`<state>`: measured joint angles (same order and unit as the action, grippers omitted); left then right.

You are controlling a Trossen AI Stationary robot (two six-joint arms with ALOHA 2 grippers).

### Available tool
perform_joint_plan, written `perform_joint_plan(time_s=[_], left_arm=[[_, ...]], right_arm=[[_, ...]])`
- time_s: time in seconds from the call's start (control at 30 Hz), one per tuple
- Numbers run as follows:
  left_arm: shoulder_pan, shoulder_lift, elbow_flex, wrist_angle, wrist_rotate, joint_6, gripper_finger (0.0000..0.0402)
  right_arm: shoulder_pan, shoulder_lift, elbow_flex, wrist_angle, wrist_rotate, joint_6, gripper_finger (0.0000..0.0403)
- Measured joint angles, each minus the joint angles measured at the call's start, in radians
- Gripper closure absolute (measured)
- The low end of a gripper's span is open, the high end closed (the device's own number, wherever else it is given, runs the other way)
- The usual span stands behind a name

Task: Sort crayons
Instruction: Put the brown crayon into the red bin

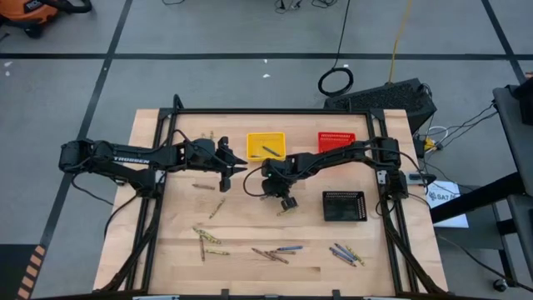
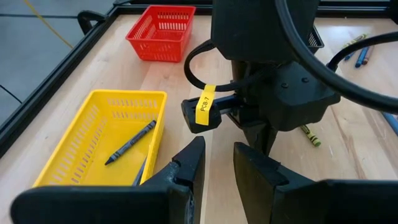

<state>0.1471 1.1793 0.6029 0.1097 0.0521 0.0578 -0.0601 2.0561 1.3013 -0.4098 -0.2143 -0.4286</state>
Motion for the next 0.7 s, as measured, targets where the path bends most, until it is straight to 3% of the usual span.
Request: perform_joint_plan(time_s=[0.37, 0.7], left_arm=[[0.0, 0.0, 0.0, -0.001, 0.0, 0.0, 0.0311], [0.0, 0.0, 0.0, -0.058, 0.0, 0.0, 0.0311]], right_arm=[[0.0, -0.02, 0.039, -0.061, -0.021, 0.073, 0.0402], [-0.013, -0.125, 0.054, -0.247, -0.022, 0.076, 0.0402]])
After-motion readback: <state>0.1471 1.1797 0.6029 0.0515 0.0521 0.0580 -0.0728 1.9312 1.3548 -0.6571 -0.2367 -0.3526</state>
